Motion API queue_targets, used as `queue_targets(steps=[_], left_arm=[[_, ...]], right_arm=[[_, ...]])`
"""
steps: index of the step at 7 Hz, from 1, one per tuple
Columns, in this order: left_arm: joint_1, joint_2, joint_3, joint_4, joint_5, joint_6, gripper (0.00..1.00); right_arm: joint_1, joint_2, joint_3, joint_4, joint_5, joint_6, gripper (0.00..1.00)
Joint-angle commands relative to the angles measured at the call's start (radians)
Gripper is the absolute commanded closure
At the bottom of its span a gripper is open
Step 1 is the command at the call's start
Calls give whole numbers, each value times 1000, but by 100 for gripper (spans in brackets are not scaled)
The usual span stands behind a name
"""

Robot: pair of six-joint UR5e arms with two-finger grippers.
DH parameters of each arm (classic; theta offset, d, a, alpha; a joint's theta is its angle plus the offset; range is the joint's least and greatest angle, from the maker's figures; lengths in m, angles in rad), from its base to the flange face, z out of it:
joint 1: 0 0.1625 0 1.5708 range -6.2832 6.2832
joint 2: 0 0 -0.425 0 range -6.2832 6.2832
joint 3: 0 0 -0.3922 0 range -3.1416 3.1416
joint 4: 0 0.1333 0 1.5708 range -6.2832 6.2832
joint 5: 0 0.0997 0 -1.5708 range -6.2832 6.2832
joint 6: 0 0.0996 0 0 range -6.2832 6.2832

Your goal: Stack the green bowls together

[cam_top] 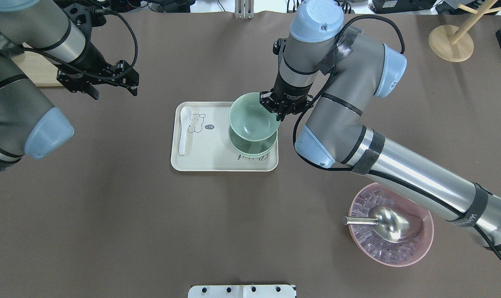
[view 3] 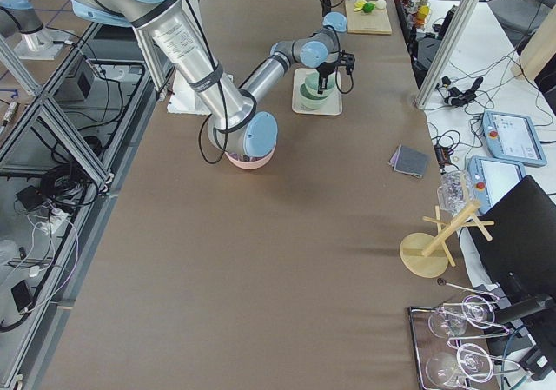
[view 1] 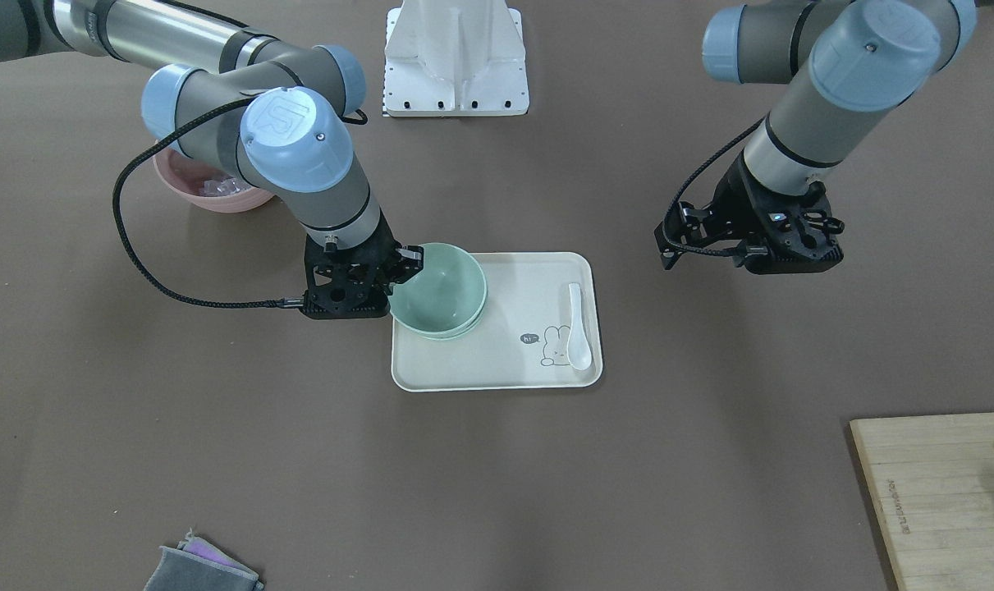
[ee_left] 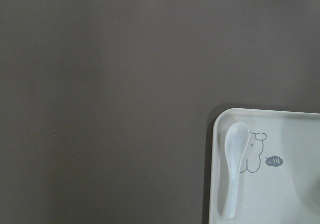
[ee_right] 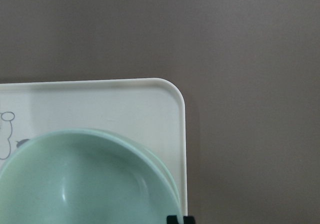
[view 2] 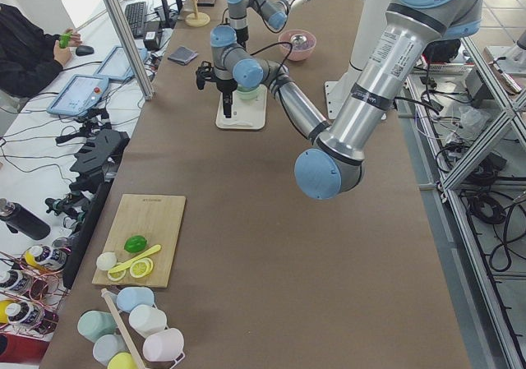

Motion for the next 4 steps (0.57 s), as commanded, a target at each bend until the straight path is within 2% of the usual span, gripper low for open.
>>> queue_targets(steps=[1,4], left_arm=[[2,-2,7,-2,-1,0,1],[4,-6,11,-2,-1,-2,1]], right_arm=[[-6,-2,-10,0,1,-1,100],[-14,-4,-11,-2,8,-1,100]])
